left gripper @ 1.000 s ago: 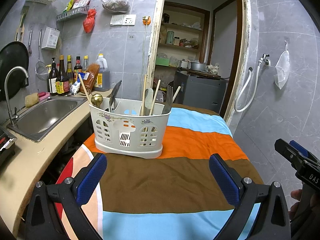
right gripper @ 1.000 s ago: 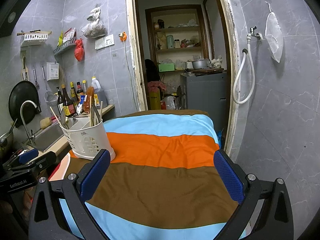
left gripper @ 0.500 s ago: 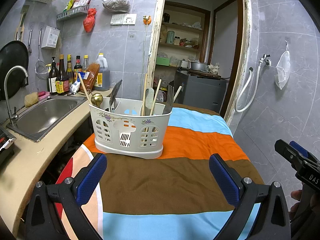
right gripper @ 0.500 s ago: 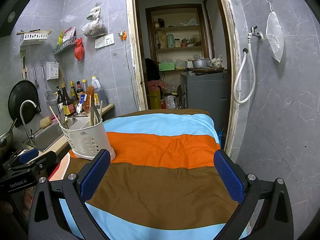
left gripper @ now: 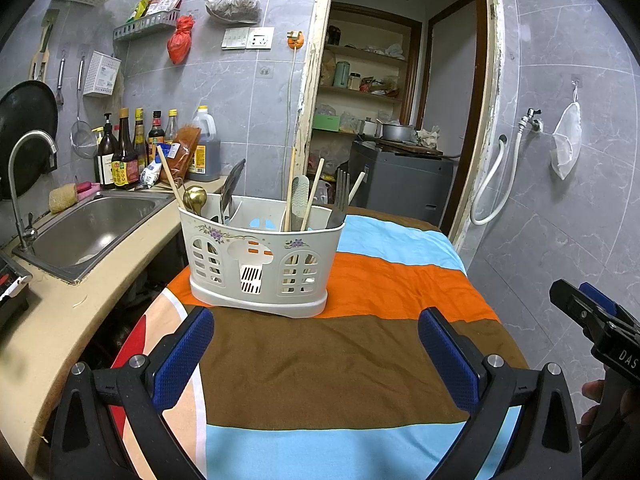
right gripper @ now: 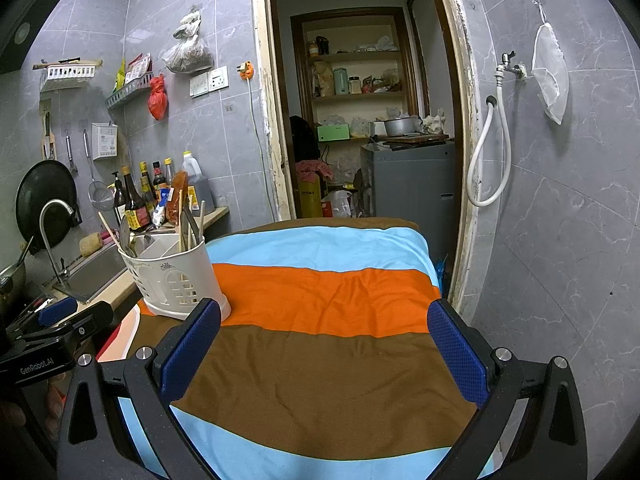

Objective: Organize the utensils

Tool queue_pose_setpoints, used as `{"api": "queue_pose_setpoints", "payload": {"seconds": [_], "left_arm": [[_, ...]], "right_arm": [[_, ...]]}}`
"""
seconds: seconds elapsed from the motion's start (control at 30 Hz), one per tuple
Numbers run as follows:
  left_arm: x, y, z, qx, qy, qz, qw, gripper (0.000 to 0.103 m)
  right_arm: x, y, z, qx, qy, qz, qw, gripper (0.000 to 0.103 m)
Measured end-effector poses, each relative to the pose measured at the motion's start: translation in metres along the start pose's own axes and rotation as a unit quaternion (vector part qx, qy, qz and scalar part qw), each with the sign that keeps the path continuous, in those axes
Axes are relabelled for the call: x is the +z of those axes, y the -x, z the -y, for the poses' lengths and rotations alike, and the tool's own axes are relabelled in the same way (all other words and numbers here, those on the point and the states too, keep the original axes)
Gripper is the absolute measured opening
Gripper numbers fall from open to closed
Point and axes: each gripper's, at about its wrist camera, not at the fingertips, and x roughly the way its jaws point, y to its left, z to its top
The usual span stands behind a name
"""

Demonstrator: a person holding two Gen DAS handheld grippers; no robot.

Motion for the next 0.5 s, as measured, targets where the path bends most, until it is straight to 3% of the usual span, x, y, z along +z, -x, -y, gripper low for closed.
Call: {"api": "queue_pose_setpoints", "payload": {"seconds": [0.5], "left_arm": [[0.0002,0.0000,-0.0005,0.000,0.000,0.001,1.0000,0.103]], "right_arm": [[0.0009,0.0004,-0.0002,0.000,0.000,0.000,1.000,0.102]]}}
